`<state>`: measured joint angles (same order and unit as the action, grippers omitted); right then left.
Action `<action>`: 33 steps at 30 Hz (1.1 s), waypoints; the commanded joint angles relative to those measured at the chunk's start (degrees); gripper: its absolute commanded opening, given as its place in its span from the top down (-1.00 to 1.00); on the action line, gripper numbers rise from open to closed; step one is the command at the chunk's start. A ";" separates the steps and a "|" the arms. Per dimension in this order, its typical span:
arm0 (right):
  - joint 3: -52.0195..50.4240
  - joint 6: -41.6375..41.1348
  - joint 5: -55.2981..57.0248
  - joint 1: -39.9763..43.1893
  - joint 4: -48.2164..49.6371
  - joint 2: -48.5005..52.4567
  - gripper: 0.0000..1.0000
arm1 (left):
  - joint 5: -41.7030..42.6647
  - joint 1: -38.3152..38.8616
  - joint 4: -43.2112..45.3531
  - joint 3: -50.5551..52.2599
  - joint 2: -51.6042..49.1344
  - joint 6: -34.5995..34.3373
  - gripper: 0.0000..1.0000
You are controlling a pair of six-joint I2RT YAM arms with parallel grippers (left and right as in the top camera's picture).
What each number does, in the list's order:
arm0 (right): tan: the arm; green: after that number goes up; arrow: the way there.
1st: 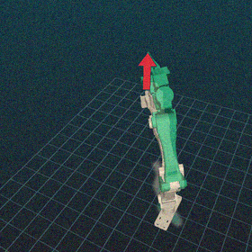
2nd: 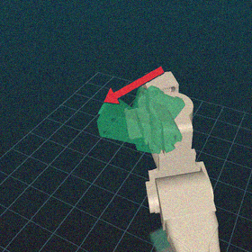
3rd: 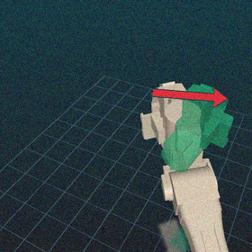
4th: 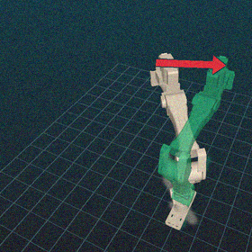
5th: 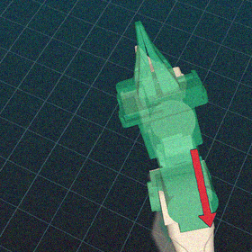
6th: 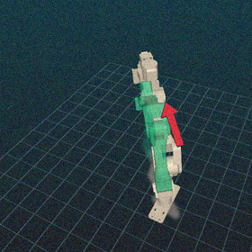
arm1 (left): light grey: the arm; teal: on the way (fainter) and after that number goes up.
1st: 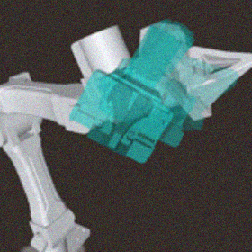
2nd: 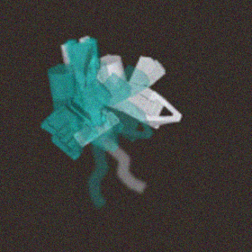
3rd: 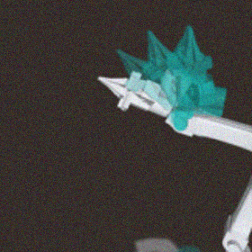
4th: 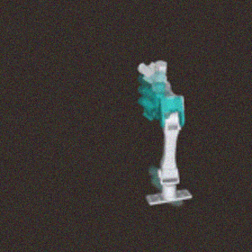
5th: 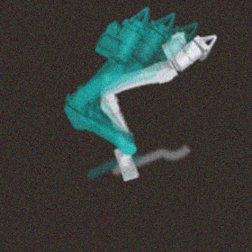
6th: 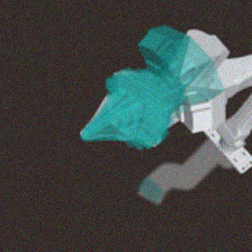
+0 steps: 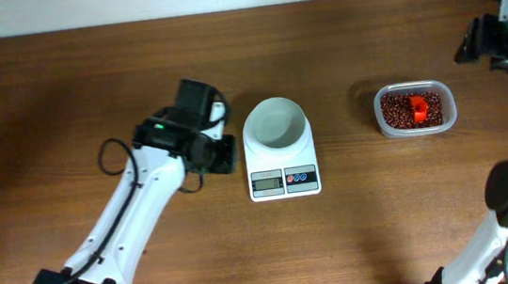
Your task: Scoop item into bowl and weigh 50g on scale
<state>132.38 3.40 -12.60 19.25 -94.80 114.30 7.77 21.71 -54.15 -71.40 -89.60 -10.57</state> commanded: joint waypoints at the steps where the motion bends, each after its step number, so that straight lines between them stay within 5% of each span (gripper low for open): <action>1: 1.25 0.85 -2.01 -2.86 -2.54 -5.07 -0.38 | 1.20 5.14 0.04 0.00 -0.39 1.03 -0.59; 5: -2.01 0.83 -1.75 -8.96 -2.54 -5.64 -0.37 | 0.13 8.13 -0.07 0.00 -0.39 0.98 -0.99; 13: -12.74 -6.03 12.72 -19.65 0.76 -5.64 -0.61 | -7.02 11.19 -0.35 0.00 -0.39 -3.54 -0.98; 24: -25.83 -7.34 19.39 -18.47 12.41 -10.56 -0.62 | -9.75 11.15 1.22 0.00 -0.50 -4.33 -0.98; 29: -46.45 -7.04 19.30 -16.94 30.99 -24.13 -0.63 | -9.75 11.15 2.43 0.00 -1.53 -4.39 -0.98; 33: -58.97 -5.77 19.32 -16.90 43.71 -29.70 -0.85 | -9.70 11.15 3.67 0.00 -2.71 -4.42 -0.98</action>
<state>77.65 -2.74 6.04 2.20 -53.17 85.56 -1.19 32.69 -51.03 -71.42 -91.18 -14.41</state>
